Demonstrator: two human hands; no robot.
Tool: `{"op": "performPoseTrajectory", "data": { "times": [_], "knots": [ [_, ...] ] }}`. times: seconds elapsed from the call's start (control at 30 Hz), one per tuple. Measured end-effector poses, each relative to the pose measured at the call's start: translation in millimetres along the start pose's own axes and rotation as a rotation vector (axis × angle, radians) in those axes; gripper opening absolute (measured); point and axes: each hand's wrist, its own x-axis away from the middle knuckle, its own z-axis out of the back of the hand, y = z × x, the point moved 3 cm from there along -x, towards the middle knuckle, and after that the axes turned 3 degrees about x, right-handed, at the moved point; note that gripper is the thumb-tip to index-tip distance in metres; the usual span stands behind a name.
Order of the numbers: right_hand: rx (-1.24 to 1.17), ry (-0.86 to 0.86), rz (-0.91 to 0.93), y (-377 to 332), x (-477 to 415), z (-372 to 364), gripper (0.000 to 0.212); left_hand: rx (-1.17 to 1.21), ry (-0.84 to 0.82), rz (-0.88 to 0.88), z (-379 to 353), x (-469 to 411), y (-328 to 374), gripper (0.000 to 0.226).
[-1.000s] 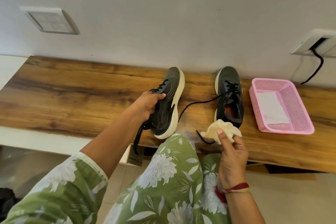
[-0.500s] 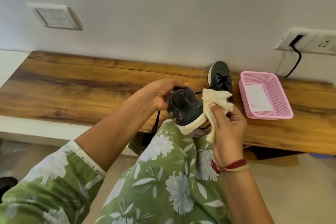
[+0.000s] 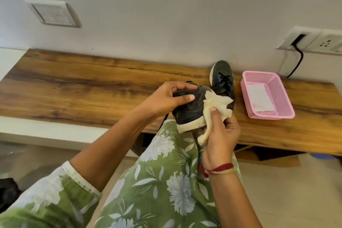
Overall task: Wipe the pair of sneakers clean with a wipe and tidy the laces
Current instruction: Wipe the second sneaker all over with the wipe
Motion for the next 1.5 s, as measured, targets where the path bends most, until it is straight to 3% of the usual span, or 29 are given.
{"op": "performPoseTrajectory", "data": {
  "times": [0.27, 0.4, 0.53, 0.7, 0.77, 0.87, 0.93, 1.07, 1.37, 1.43, 1.5],
  "knots": [
    [0.061, -0.095, -0.159, -4.7, -14.5, 16.0, 0.023, 0.187, 0.109, -0.007, -13.4, 3.4, -43.8, 0.015],
    [0.164, -0.141, -0.178, -1.6, -18.6, 19.8, 0.023, 0.126, 0.127, 0.007, -17.5, 14.1, -51.9, 0.01],
    [0.312, -0.152, -0.03, -4.8, -27.8, 21.6, 0.025, 0.126, 0.252, -0.061, -18.6, 26.0, -60.7, 0.05],
    [0.579, -0.353, 0.07, -11.2, -29.2, 14.2, 0.027, 0.247, 0.287, -0.1, -23.1, 37.4, -66.5, 0.065],
    [0.711, -0.384, 0.234, -16.2, -26.5, 10.3, 0.029, 0.284, 0.28, -0.083, -32.5, 40.5, -70.2, 0.056],
    [0.981, -0.386, 0.564, -20.4, -20.8, 5.8, 0.026, 0.35, 0.264, -0.069, -47.4, 44.7, -78.5, 0.022],
    [1.103, -0.442, 0.628, -17.6, -18.7, 5.1, 0.026, 0.399, 0.232, -0.087, -52.7, 46.5, -80.8, 0.011],
    [1.036, -0.699, 0.63, -12.6, -14.8, 14.6, 0.03, 0.377, 0.257, -0.09, -53.4, 48.6, -83.2, 0.021],
    [1.136, -0.81, 0.845, 1.5, 12.7, 44.2, 0.041, 0.315, 0.317, -0.089, -52.5, 48.5, -84.2, 0.027],
    [1.007, -0.799, 0.753, -4.4, 11.3, 49.3, 0.039, 0.311, 0.307, -0.084, -52.7, 48.0, -86.5, 0.029],
    [0.734, -0.605, 0.357, -14.5, -6.0, 45.1, 0.034, 0.319, 0.306, -0.059, -53.7, 47.5, -88.5, 0.031]
  ]
}}
